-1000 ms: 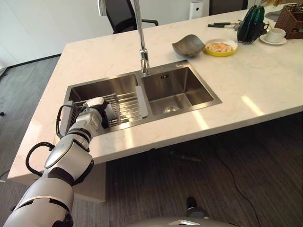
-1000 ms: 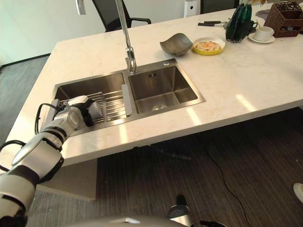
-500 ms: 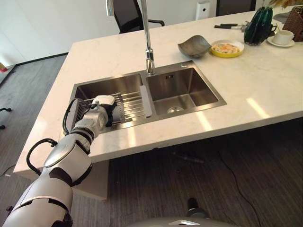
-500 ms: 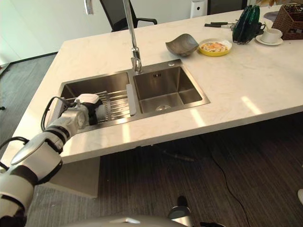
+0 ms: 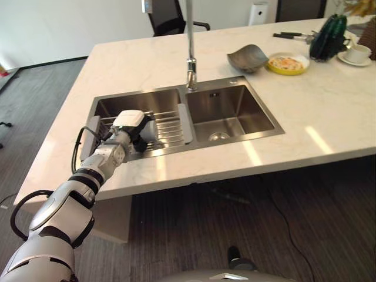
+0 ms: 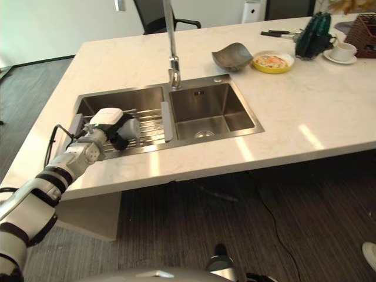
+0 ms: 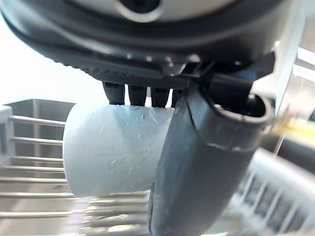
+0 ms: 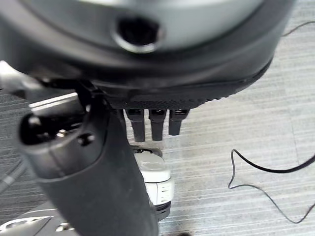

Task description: Place the dishes in the dishwasher.

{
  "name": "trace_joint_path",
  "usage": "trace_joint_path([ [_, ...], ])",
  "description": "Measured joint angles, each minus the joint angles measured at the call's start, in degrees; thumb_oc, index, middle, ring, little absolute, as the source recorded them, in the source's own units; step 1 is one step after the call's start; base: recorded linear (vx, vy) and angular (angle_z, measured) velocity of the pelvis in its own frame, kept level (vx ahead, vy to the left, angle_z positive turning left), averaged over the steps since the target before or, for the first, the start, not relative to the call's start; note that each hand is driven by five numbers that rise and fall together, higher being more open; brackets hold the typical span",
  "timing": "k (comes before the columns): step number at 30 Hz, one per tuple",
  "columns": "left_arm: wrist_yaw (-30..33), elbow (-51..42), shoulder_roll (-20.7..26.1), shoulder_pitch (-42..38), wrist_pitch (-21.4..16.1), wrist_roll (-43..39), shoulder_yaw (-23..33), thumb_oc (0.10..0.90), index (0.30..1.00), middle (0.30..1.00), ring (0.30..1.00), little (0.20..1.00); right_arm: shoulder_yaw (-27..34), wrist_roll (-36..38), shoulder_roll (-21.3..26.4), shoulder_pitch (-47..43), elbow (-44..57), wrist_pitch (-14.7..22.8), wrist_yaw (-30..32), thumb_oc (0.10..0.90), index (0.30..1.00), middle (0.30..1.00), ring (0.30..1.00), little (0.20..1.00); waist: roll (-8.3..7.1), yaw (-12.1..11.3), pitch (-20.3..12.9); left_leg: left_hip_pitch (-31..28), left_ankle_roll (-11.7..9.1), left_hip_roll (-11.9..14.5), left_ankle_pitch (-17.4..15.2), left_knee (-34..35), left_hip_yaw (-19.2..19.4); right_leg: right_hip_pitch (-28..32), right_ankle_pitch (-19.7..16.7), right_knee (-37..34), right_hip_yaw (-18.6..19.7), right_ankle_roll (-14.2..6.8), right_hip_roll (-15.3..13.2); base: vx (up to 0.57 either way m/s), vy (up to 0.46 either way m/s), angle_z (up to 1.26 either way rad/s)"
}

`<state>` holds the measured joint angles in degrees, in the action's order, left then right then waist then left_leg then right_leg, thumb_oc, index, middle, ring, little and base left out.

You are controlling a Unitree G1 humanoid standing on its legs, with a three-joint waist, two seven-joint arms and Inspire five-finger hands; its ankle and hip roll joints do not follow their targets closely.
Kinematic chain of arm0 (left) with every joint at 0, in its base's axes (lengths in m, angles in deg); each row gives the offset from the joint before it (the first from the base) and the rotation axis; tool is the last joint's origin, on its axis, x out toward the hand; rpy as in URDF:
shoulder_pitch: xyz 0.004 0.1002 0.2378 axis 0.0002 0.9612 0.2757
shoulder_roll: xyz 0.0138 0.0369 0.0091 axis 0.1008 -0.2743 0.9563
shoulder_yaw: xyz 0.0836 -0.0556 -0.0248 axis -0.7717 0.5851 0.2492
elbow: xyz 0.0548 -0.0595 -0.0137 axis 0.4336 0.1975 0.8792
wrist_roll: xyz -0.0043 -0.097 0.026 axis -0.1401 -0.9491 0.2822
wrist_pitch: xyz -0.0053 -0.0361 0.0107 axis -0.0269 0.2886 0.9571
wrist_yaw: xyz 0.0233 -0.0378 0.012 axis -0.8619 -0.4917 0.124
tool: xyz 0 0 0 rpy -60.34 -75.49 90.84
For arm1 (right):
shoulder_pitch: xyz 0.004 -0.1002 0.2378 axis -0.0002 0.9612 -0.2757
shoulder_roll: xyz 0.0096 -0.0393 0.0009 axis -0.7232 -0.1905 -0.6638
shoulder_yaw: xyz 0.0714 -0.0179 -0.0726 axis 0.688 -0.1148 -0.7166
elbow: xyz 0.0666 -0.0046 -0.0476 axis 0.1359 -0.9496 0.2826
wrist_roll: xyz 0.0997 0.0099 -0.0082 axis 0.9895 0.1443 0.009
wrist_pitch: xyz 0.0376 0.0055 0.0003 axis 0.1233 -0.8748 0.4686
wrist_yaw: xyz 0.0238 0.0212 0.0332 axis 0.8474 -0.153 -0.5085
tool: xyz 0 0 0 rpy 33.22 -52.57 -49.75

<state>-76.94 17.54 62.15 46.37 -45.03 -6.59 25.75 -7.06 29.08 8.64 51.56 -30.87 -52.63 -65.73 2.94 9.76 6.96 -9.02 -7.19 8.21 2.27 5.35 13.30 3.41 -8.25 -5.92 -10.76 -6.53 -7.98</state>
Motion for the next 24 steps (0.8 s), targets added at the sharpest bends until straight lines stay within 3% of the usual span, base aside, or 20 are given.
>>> trace_joint_path([
  [3, 0.4, -12.2, -0.1, 8.2, -1.5, -7.3, 6.8, 0.4, 0.3, 0.3, 0.3, 0.3, 1.1, 0.0, -0.9, 0.6, 0.3, -0.2, 0.1, 0.8, 0.9, 0.9, 0.9, 0.9, 0.01, -1.4, 0.0, -0.1, -0.2, 0.4, 0.1, -0.1, -1.1, 0.8, 0.4, 0.0, -1.0, 0.0, 0.3, 0.02, -0.088, 0.21],
  [4, 0.4, -18.2, -0.5, 13.7, -3.2, -13.4, 10.5, 0.4, 0.3, 0.3, 0.3, 0.3, 1.1, 0.0, -1.1, 0.7, 0.2, -0.4, 0.0, 0.8, 0.9, 0.9, 0.9, 0.9, 0.09, -1.9, 0.0, -0.4, -0.4, 0.6, 0.2, -0.1, -1.9, 1.7, 1.0, 0.0, -1.9, -0.1, 0.4, 0.01, -0.105, 0.28],
  [7, -0.2, -21.5, -1.2, 16.8, -3.7, -20.2, 13.0, 0.4, 0.3, 0.3, 0.3, 0.3, 0.9, -0.5, -1.1, 1.3, 0.0, -0.7, 0.0, 0.8, 0.9, 0.9, 0.9, 0.9, 0.47, -3.7, 0.0, -0.4, -0.6, 0.8, 0.4, -0.1, -3.1, 2.3, 1.2, -0.1, -2.7, 0.1, 0.5, 0.02, -0.117, 0.19],
  [10, -0.9, -25.8, -7.1, 21.6, -4.6, -32.0, 22.5, 0.4, 0.3, 0.3, 0.3, 0.3, 0.6, -2.0, -1.2, 1.6, 0.1, -1.1, -0.3, 0.8, 0.9, 0.9, 0.9, 0.9, 0.92, -5.2, 0.3, -0.4, -0.9, 1.4, 0.2, -1.1, -4.7, 3.6, 1.6, -0.1, -3.9, 0.4, 1.0, 0.02, -0.086, 0.22],
  [12, -0.9, -25.9, -7.7, 21.7, -5.0, -37.1, 23.9, 0.4, 0.3, 0.3, 0.3, 0.3, 0.6, -2.4, -0.9, 1.9, 0.1, -1.2, -0.6, 0.8, 0.9, 0.9, 0.9, 0.9, 1.51, -6.4, 0.3, -0.5, -1.1, 1.9, 0.3, -1.3, -5.2, 4.3, 1.8, -0.1, -4.5, 0.7, 1.3, 0.03, -0.173, 0.24],
  [15, -3.3, -30.7, -15.6, 26.0, -6.8, -52.1, 32.7, 0.4, 0.3, 0.3, 0.3, 0.3, -0.4, -4.7, 0.3, 1.9, 0.3, -1.6, -1.0, 0.8, 0.9, 0.9, 0.9, 0.9, 3.4, -7.8, 0.7, 1.0, -1.6, 1.9, 0.2, -4.6, -8.6, 5.8, 2.5, -0.1, -6.7, 1.2, 1.8, 0.0, -0.206, 0.36],
  [17, -3.9, -31.2, -18.2, 26.5, -7.4, -56.8, 33.3, 0.4, 0.3, 0.3, 0.3, 0.3, -1.8, -6.6, 0.3, 1.9, 0.2, -1.6, -1.2, 0.8, 0.9, 0.9, 0.9, 0.9, 3.44, -9.4, 0.6, 4.5, -2.6, 1.4, 0.7, -9.7, -10.8, 5.9, 2.9, -0.1, -6.7, 1.6, 1.5, -0.09, -0.128, 0.49],
  [18, -4.3, -31.2, -19.2, 26.6, -7.4, -59.8, 32.8, 0.4, 0.3, 0.3, 0.3, 0.3, -1.7, -6.8, 0.4, 1.6, 0.2, -1.7, -1.3, 0.8, 0.9, 0.9, 0.9, 0.9, 3.21, -10.3, 0.9, 7.7, -5.9, 0.0, 4.0, -11.8, -13.1, 5.9, 3.1, 0.1, -7.4, 1.9, 0.8, -0.11, -0.102, 0.83],
  [19, -4.7, -31.2, -19.8, 26.6, -7.4, -60.9, 32.5, 0.4, 0.3, 0.3, 0.3, 0.3, -1.6, -6.8, 0.5, 1.7, 0.3, -1.6, -1.3, 0.8, 0.9, 0.9, 0.9, 0.9, 3.29, -10.6, 0.9, 9.2, -7.2, -0.6, 6.7, -10.9, -14.3, 5.8, 3.2, 0.2, -8.0, 2.2, 0.7, -0.14, -0.115, 1.46],
  [20, -5.1, -31.4, -20.4, 26.6, -7.3, -61.9, 31.2, 0.4, 0.3, 0.3, 0.3, 0.3, -1.5, -6.8, 0.4, 2.4, 0.4, -1.6, -1.3, 0.8, 0.9, 0.9, 0.9, 0.9, 2.23, -10.3, 1.5, 8.6, -7.4, -1.6, 14.8, -4.6, -16.0, 5.2, 3.7, -0.1, -10.4, 3.8, -0.7, -0.08, -0.05, 1.25],
  [21, -5.4, -31.5, -20.3, 27.2, -7.3, -62.1, 31.2, 0.4, 0.3, 0.3, 0.3, 0.3, -1.6, -6.9, 0.3, 2.2, 0.2, -1.7, -1.3, 0.8, 0.9, 0.9, 0.9, 0.9, 2.25, -11.1, 1.6, 8.3, -6.7, -1.7, 15.0, -3.9, -15.2, 5.2, 3.5, -0.1, -11.5, 4.5, -1.1, -0.12, -0.098, 1.11],
  [22, -5.6, -31.5, -20.2, 27.8, -7.2, -62.1, 31.1, 0.4, 0.3, 0.3, 0.3, 0.3, -1.6, -7.7, 0.5, 2.2, 0.0, -1.6, -1.2, 0.8, 0.9, 0.9, 0.9, 0.9, 2.13, -11.6, 1.6, 8.0, -7.4, -0.9, 13.7, -4.6, -11.7, 5.4, 3.2, -0.1, -13.7, 5.3, -1.6, -0.17, -0.102, 1.09],
  [23, -5.7, -31.5, -20.2, 27.9, -7.1, -62.1, 31.2, 0.4, 0.3, 0.3, 0.3, 0.3, -1.4, -8.5, 0.8, 2.4, 0.2, -1.4, -1.3, 0.8, 0.9, 0.9, 0.9, 0.9, 1.99, -10.5, 1.6, 8.3, -7.6, 1.7, 11.4, -7.4, -5.0, 6.0, 3.6, -0.1, -17.7, 5.2, -2.0, -0.17, -0.102, 1.19],
  [24, -5.8, -31.6, -20.2, 27.9, -7.2, -62.1, 31.4, 0.4, 0.3, 0.3, 0.3, 0.3, -1.2, -8.5, 0.7, 2.5, 0.4, -1.3, -1.2, 0.8, 0.9, 0.9, 0.9, 0.9, 2.01, -10.0, 1.6, 8.3, -7.6, 3.0, 10.7, -8.2, -1.9, 6.0, 3.7, -0.1, -19.2, 5.2, -2.0, -0.17, -0.097, 1.29],
])
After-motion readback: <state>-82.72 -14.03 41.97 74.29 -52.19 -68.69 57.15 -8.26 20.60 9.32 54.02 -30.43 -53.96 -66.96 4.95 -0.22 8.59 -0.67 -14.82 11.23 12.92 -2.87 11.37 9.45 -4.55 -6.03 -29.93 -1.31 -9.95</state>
